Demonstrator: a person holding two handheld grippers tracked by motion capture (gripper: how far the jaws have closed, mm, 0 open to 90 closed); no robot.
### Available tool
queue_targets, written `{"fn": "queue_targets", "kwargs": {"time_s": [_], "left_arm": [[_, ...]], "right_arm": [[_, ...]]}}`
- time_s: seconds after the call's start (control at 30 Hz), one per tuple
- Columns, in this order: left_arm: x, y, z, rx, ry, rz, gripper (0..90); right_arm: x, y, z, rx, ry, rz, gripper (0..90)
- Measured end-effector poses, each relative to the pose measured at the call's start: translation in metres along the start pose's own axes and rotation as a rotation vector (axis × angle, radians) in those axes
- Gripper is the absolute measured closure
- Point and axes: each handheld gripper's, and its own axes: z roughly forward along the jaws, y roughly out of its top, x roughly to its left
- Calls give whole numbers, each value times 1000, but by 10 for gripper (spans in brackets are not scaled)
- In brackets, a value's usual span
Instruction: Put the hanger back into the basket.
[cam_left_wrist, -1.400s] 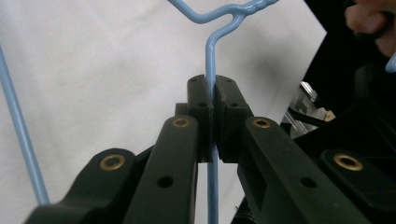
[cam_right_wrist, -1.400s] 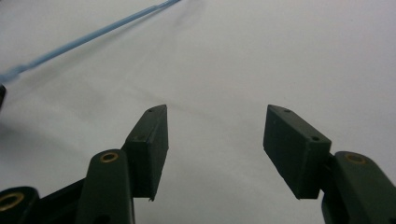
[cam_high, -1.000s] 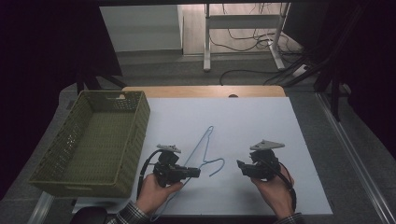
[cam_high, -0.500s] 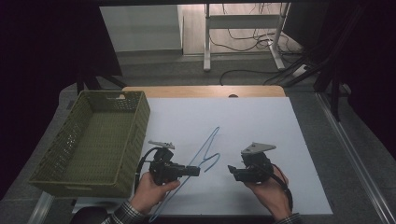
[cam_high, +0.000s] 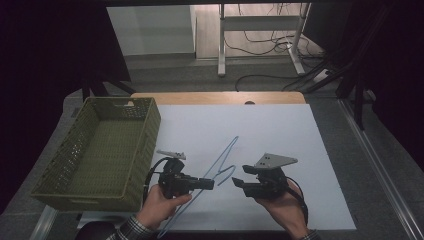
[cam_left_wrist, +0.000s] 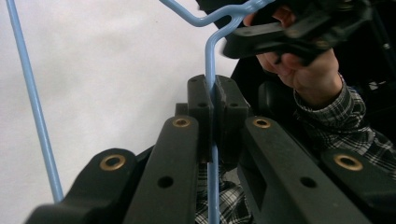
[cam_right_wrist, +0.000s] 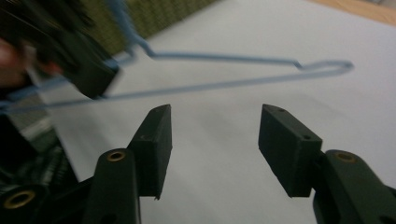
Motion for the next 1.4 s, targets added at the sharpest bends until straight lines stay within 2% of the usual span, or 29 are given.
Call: {"fn": "queue_targets", "kwargs": {"time_s": [0.03, 0.13, 0.4, 0.43, 0.47, 0.53, 0.57, 0.6, 0.73, 0.8, 0.83, 0.87, 0.9, 0.93, 0.97, 1.0, 1.03, 1.07, 1.13, 1.17, 1.2, 1.23, 1.3, 1.33, 1.37, 1.4], "left_arm": [[0, 0, 1, -3, -7, 1, 870], [1, -1, 2, -1, -12, 0, 871], [3, -3, 6, 11, -32, 1, 870], [4, -3, 8, 15, -36, 1, 870], [4, -3, 8, 15, -36, 1, 870], [4, -4, 10, 22, -43, 0, 870], [4, -4, 10, 22, -43, 0, 870], [4, -4, 11, 23, -48, -3, 869], [5, -4, 12, 25, -56, 4, 861], [3, -2, 11, 21, -11, 37, 843], [2, -1, 9, 16, 14, 48, 790], [2, -1, 9, 16, 14, 48, 731], [0, 0, 6, 14, 43, 66, 679], [-2, 1, 4, 14, 70, 80, 679], [-6, 3, 0, 13, 110, 107, 589], [-9, 3, -3, 15, 140, 129, 543], [-9, 3, -3, 15, 140, 129, 494], [-11, 4, -5, 14, 162, 146, 494], [-14, 4, -8, 17, 184, 164, 434], [-16, 3, -10, 12, 207, 182, 366], [-16, 3, -10, 12, 207, 182, 324], [-19, 2, -10, 25, 244, 202, 287], [-21, 0, -11, 46, 266, 222, 232], [-22, -2, -11, 59, 280, 234, 231], [-23, -4, -11, 71, 286, 259, 206], [-23, -4, -11, 71, 286, 259, 182]], "right_arm": [[5, 4, -3, -36, 39, -5, 475], [9, 8, -5, -64, 73, -5, 497], [15, 16, -6, -119, 111, -6, 580], [16, 18, -6, -139, 126, 2, 644], [16, 18, -6, -139, 126, 2, 644], [16, 20, -7, -151, 129, 5, 764], [16, 20, -7, -151, 129, 5, 764], [16, 20, -8, -164, 145, 11, 841], [18, 20, -8, -156, 128, 0, 853], [20, 21, -8, -154, 106, -6, 855], [22, 21, -8, -150, 94, -10, 855], [22, 21, -8, -150, 94, -10, 855], [23, 23, -8, -132, 67, -15, 856], [23, 23, -8, -132, 67, -15, 856], [23, 23, -8, -121, 51, -8, 856], [22, 24, -8, -116, 42, -4, 856], [22, 24, -8, -116, 42, -4, 856], [22, 24, -8, -106, 25, 1, 856], [21, 26, -8, -92, -4, 1, 856], [19, 27, -8, -76, -24, 17, 856], [19, 27, -8, -76, -24, 17, 856], [17, 28, -8, -65, -39, 36, 856], [16, 29, -8, -51, -61, 50, 856], [15, 30, -8, -47, -70, 51, 856], [15, 31, -8, -44, -80, 53, 856], [15, 31, -8, -40, -89, 55, 856]]}}
